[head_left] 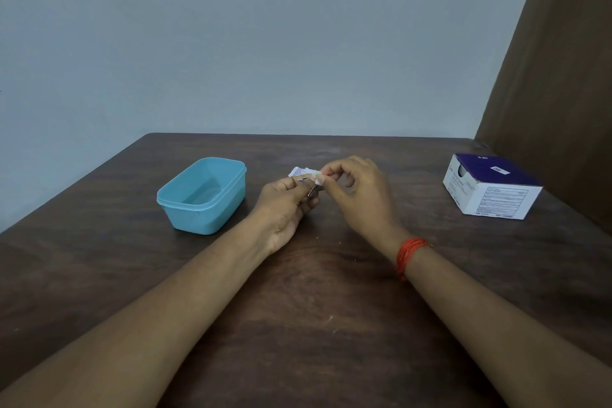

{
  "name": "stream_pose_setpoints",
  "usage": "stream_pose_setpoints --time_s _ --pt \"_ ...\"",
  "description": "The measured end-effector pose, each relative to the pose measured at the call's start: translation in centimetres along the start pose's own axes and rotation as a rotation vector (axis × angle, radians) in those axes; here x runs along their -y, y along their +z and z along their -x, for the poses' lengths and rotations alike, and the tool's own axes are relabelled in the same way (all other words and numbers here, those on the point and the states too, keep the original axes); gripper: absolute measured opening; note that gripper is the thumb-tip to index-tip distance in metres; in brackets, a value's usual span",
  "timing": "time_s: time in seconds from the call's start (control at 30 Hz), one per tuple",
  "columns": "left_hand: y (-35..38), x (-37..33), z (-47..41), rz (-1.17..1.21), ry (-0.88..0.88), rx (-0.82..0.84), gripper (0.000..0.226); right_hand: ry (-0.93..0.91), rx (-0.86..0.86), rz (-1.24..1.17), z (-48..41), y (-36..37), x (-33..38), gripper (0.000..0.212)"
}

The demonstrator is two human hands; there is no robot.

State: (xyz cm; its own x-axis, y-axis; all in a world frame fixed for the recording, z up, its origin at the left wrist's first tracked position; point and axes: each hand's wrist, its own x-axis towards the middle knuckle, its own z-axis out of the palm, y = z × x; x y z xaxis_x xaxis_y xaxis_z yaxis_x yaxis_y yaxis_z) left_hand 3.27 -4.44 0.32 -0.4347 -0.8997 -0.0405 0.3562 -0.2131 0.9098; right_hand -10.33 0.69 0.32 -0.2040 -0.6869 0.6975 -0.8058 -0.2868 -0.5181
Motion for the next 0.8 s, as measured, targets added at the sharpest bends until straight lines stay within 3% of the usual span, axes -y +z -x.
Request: stream_pose_setpoints --time_s 0.13,0.27,0.43,0.5,0.8 --pt "0.0 0.2 -0.1 0.009 -0.011 -0.029 0.011 0.041 -0.035 -0.020 0.1 -0.1 -0.4 0.003" --pt "-0.1 0.1 -0.1 0.071 -0.001 -0.046 0.013 -0.019 0.044 -0.137 0.9 0.3 0.4 0.004" --pt "-0.1 -0.1 -0.1 0.032 -0.036 -0.038 0.012 -0.022 0.396 -0.226 1.2 -0.1 0.6 0.004" --pt "-0.1 -0.1 -0.1 0.003 -0.037 -0.038 0.015 -0.027 0.459 -0.219 1.2 -0.2 0.6 0.007" --pt "-0.3 0.3 -0.6 0.043 -0.028 -0.053 0.011 0.146 0.074 -0.242 -0.1 -0.5 -1.0 0.018"
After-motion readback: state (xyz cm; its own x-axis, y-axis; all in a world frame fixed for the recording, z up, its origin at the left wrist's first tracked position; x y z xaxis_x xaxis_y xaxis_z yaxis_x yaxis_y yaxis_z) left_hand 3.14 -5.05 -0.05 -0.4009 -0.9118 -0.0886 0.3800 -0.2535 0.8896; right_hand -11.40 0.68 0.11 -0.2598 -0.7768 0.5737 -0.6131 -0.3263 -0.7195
